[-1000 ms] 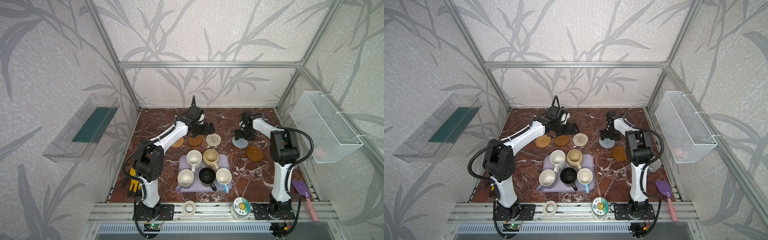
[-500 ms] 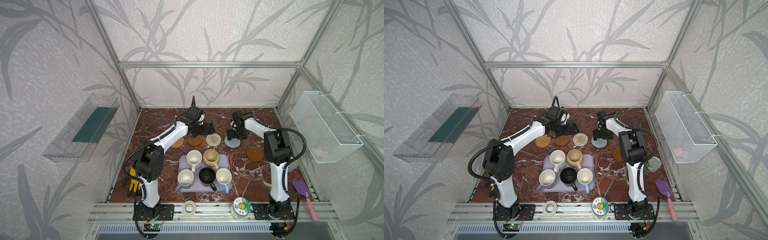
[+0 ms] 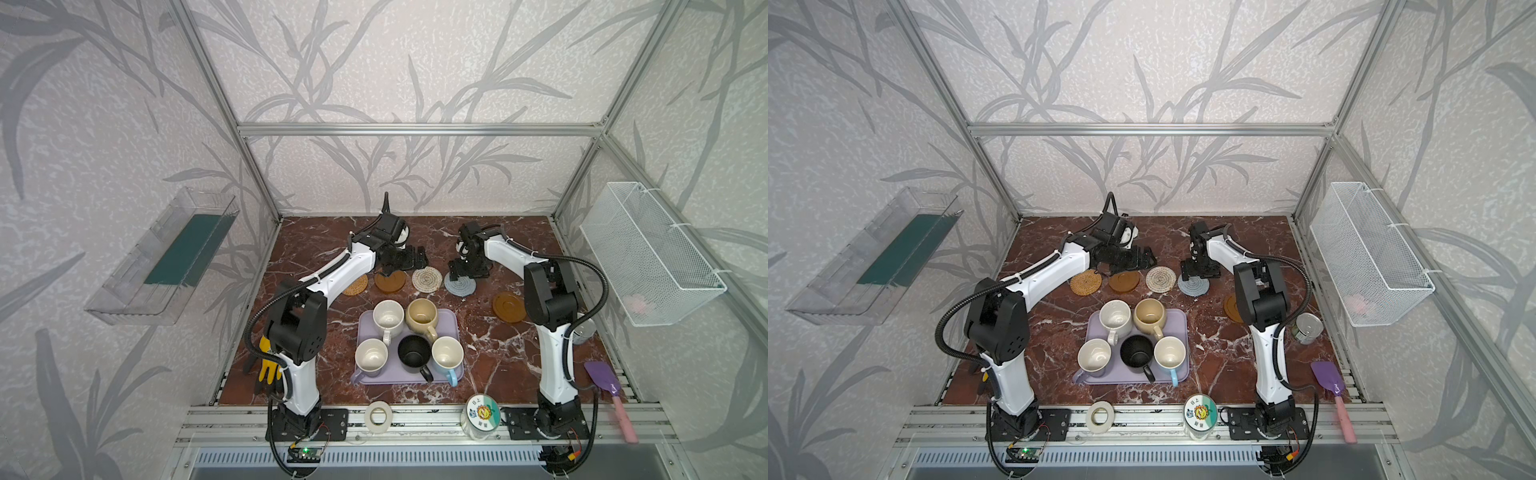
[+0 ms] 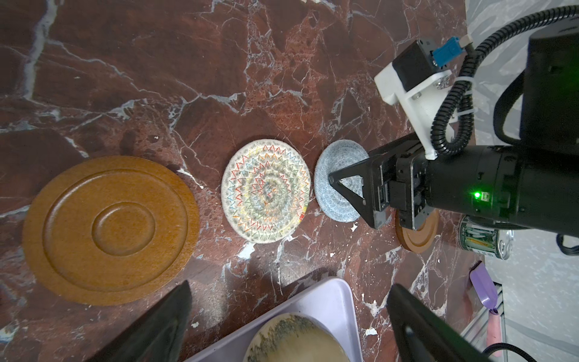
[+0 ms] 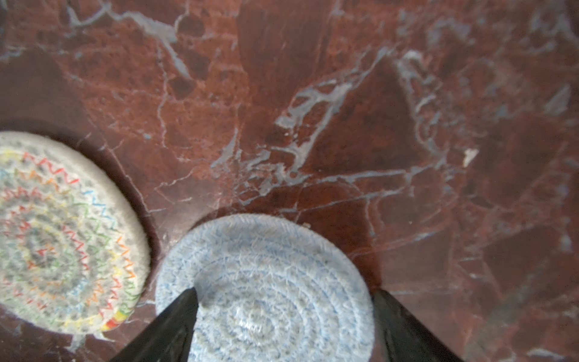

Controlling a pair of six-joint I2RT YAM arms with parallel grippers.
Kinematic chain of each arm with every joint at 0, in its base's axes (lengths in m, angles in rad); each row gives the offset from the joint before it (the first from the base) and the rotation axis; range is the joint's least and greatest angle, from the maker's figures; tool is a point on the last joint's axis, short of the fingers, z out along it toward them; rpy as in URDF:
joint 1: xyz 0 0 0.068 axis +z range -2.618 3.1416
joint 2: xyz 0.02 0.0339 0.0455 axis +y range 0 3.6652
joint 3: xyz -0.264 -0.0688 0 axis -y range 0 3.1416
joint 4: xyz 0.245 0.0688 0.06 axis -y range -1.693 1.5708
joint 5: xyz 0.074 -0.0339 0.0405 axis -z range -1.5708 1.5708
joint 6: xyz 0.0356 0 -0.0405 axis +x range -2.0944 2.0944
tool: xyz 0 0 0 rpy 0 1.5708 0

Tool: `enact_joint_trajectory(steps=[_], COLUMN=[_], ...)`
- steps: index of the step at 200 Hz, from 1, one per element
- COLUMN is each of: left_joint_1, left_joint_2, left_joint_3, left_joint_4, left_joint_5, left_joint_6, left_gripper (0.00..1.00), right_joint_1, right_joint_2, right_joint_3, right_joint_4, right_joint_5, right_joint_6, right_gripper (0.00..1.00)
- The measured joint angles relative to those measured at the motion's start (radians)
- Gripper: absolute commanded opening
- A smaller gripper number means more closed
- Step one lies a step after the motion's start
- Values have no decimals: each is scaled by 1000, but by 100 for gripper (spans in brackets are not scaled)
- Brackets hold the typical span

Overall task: Place cups on coasters
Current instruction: Move the coaster to the top-center of the table.

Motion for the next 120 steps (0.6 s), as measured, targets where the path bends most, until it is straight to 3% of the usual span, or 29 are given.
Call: enact_joint_trajectory(steps=[120], left_joint_1=[2], left_joint_2=[-14], left_joint_3=[0], left_joint_4=[-1], left_joint_5=[-9], left_joint_6=[-2], left_gripper=[99], right_joint_1=[0], right_joint_2=[9], right_joint_3=[58], right_joint_4=[-24], right_joint_5=[32], right_joint_6=[-5], right_gripper=[92])
